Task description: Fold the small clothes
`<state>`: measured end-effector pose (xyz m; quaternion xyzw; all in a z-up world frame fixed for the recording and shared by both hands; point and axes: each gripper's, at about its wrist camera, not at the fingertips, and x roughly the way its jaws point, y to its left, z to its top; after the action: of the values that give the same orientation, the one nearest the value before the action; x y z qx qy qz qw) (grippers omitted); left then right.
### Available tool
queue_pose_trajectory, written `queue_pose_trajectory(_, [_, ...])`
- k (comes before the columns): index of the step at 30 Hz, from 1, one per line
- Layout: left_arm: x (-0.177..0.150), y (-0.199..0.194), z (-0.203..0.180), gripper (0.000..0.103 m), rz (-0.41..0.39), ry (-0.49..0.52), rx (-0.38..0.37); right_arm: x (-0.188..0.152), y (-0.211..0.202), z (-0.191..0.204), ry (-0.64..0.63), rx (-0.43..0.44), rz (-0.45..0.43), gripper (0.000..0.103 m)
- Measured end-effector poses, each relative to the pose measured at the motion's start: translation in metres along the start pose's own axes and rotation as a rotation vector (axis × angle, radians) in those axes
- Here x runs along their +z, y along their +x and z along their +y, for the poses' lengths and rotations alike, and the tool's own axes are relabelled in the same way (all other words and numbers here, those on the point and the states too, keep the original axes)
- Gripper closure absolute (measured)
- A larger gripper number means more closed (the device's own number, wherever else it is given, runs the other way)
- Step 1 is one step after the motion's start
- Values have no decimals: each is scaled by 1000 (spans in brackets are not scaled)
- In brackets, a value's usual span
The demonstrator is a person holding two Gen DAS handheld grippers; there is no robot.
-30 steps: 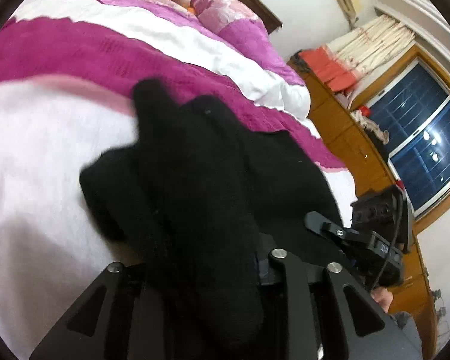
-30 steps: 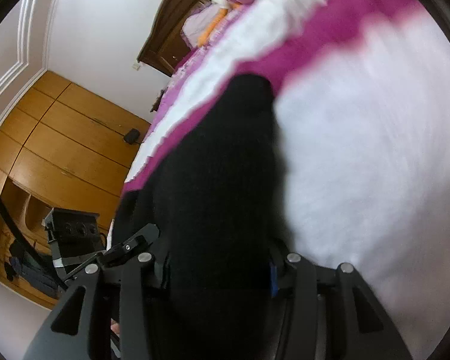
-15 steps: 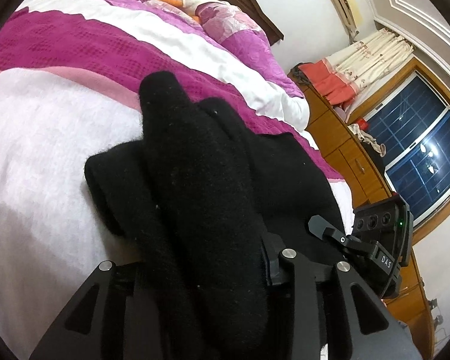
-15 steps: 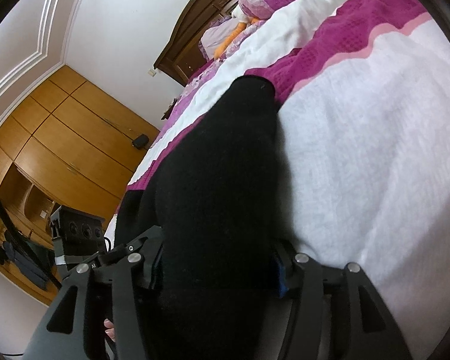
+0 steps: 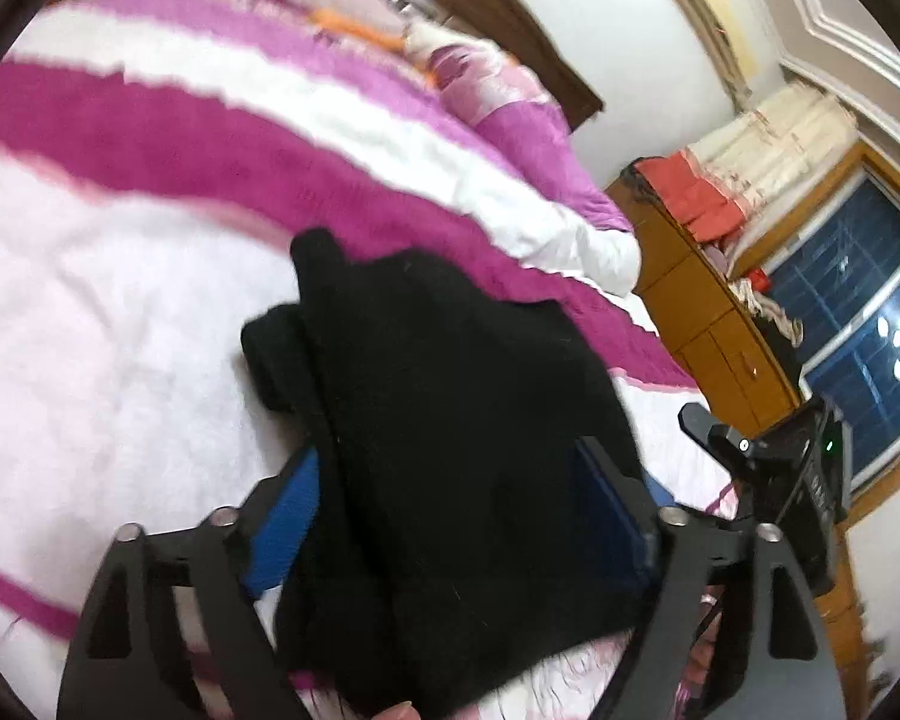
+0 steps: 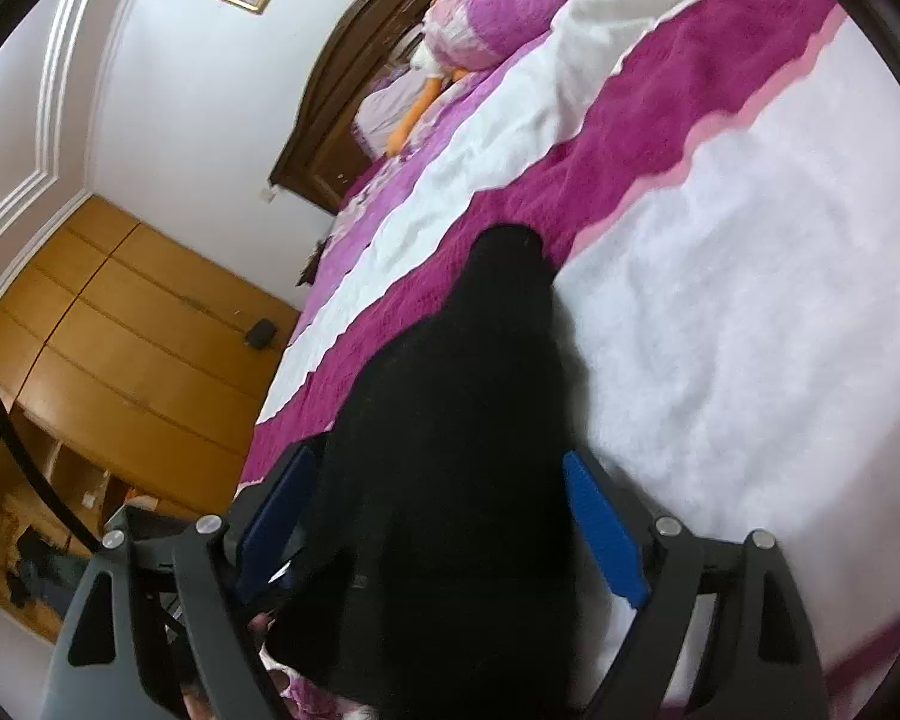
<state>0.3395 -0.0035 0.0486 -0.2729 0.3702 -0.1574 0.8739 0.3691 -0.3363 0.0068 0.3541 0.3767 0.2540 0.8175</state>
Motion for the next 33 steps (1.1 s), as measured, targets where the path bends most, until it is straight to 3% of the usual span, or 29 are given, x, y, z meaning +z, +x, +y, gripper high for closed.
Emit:
queue_pose_trajectory(4, [-13,-40,-33,28,-69,160,13,-15,-35,34,-86,26,-43,15])
queue_pose_trajectory(6, [-19,-58,-46,20,-99,232,1,-22,-51,50,-122,30,-80,15])
queue_pose_trajectory(10, [-29,-84,-63,18,-123,318,10,-41,-89,84,-255,-28,-181,15])
queue_pose_trajectory(15, [-40,-83,-65,16,-140,389,54,-78,-116,104,-456,-125,-334,10])
queue_pose_trajectory(18, [-51,-69,-42,16,-157,423,101,-111,-116,95,-569,-200,-393,8])
queue_pose_trajectory(22, [-61,-45,-18,16,-184,456,177,-133,-98,72,-608,-295,-365,8])
queue_pose_trajectory(25, [-61,-32,-10,16,-156,453,201,-140,-86,67,-635,-297,-363,7])
queue_pose_trajectory(27, [-66,-31,-8,15,-179,463,213,-146,-81,68,-658,-278,-369,7])
queue_pose_trajectory(29, [-72,-27,-10,14,-173,485,221,-152,-72,70,-693,-308,-351,1])
queue_pose_trajectory(33, [-76,-23,-11,14,-162,506,236,-159,-57,73,-737,-345,-304,0])
